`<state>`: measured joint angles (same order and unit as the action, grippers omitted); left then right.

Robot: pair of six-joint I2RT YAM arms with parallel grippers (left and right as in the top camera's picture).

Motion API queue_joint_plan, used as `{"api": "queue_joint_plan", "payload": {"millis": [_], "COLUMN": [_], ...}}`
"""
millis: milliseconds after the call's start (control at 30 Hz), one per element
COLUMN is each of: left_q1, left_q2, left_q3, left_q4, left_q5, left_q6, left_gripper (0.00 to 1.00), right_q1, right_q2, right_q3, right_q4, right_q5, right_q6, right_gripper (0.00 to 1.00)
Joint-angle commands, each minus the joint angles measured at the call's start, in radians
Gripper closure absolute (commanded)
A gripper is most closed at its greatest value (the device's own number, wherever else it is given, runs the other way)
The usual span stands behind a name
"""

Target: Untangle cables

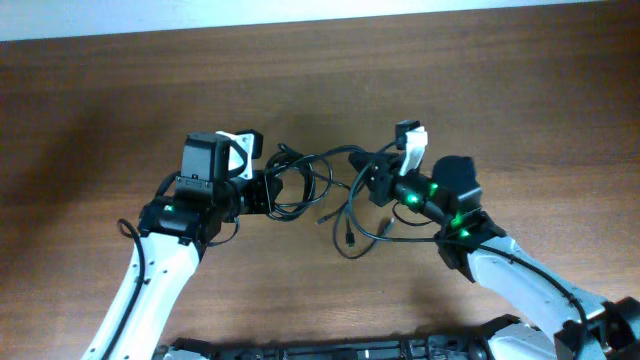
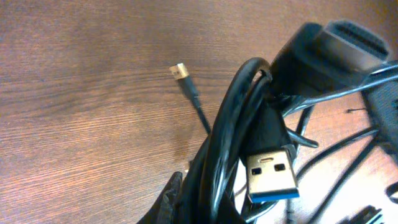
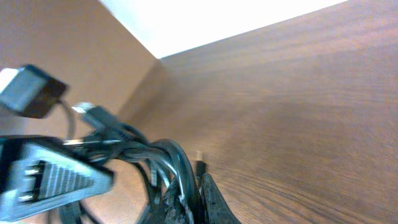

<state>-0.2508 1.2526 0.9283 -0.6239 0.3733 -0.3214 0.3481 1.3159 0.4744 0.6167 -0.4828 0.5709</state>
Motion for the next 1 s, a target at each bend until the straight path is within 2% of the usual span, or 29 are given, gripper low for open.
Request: {"api": "queue_joint_plan", "payload": {"millis": [0,100,133,167,200,233,267,333,400,433,467,533,567,600,667,700,733,767,800,867,900,967], "left_q1": [0.031,0.031,0.031,0.031,0.031,0.031,0.031,0.03,0.028,0.028,0.028,0.028,0.028,0.028,0.028,0.028,0.028,0.028,0.029,0.032,0.032,0.032], "left_q2": [-0.019,-0.019,-0.019,-0.019,-0.019,-0.019,-0.019,-0.019,-0.019,-0.019,-0.019,-0.019,-0.019,-0.019,-0.019,-0.019,-0.019,-0.019,-0.019,-0.019,-0.019,-0.019], "left_q3": [0.003,0.003,0.003,0.003,0.003,0.003,0.003,0.003,0.003,0.003,0.003,0.003,0.003,0.003,0.003,0.003,0.003,0.003,0.003,0.003,0.003,0.003], "left_q4": [0.023,0.032,0.032,0.032,0.032,0.032,0.031,0.032,0.028,0.027,0.028,0.019,0.019,0.016,0.012,0.012,0.013,0.013,0.013,0.019,0.025,0.061], "left_q5": [-0.135,-0.135,-0.135,-0.135,-0.135,-0.135,-0.135,-0.106,0.26,0.425,0.454,0.494,0.564,0.619,0.644,0.644,0.64,0.618,0.496,0.172,0.093,0.045], "left_q6": [0.024,0.024,0.024,0.024,0.024,0.025,0.078,0.108,0.419,0.554,0.579,0.578,0.579,0.581,0.581,0.581,0.581,0.581,0.538,0.29,0.208,0.055], "left_gripper": [1.0,1.0,1.0,1.0,1.0,1.0,1.0,1.0,1.0,1.0,1.0,1.0,1.0,1.0,1.0,0.96,0.91,0.87,0.86,0.79,0.65,0.46], "right_q1": [-0.215,-0.235,-0.235,-0.235,-0.23,-0.221,-0.2,-0.166,-0.137,-0.111,-0.087,-0.026,-0.003,0.011,0.031,0.033,0.033,0.033,0.032,0.031,0.031,0.031], "right_q2": [-0.068,-0.067,-0.067,-0.067,-0.067,-0.067,-0.066,-0.061,-0.034,-0.011,0.002,0.033,0.045,0.05,0.05,0.05,0.05,0.05,0.05,0.05,0.05,0.05], "right_q3": [0.003,0.003,0.003,0.003,0.003,0.003,0.003,0.003,0.003,0.003,0.003,0.003,0.003,0.003,0.003,0.003,0.003,0.003,0.003,0.003,0.003,0.003], "right_q4": [-0.006,-0.16,-0.181,-0.185,-0.184,-0.184,-0.184,-0.183,-0.161,-0.127,-0.109,-0.048,-0.014,0.029,0.074,0.081,0.081,0.081,0.081,0.084,0.084,0.084], "right_q5": [-0.289,-0.346,-0.376,-0.421,-0.473,-0.5,-0.531,-0.462,-0.396,-0.397,-0.396,-0.371,-0.323,-0.317,-0.317,-0.317,-0.317,-0.316,-0.297,-0.148,-0.087,0.038], "right_q6": [0.01,0.009,0.009,0.009,0.008,0.0,-0.069,-0.122,-0.122,-0.122,-0.122,-0.122,-0.122,-0.117,-0.086,-0.08,-0.08,-0.08,-0.04,0.116,0.175,0.352], "right_gripper": [0.96,0.96,0.92,0.78,0.57,0.42,0.32,0.28,0.26,0.27,0.27,0.27,0.31,0.39,0.47,0.68,0.81,0.96,0.96,0.96,0.96,0.96]}}
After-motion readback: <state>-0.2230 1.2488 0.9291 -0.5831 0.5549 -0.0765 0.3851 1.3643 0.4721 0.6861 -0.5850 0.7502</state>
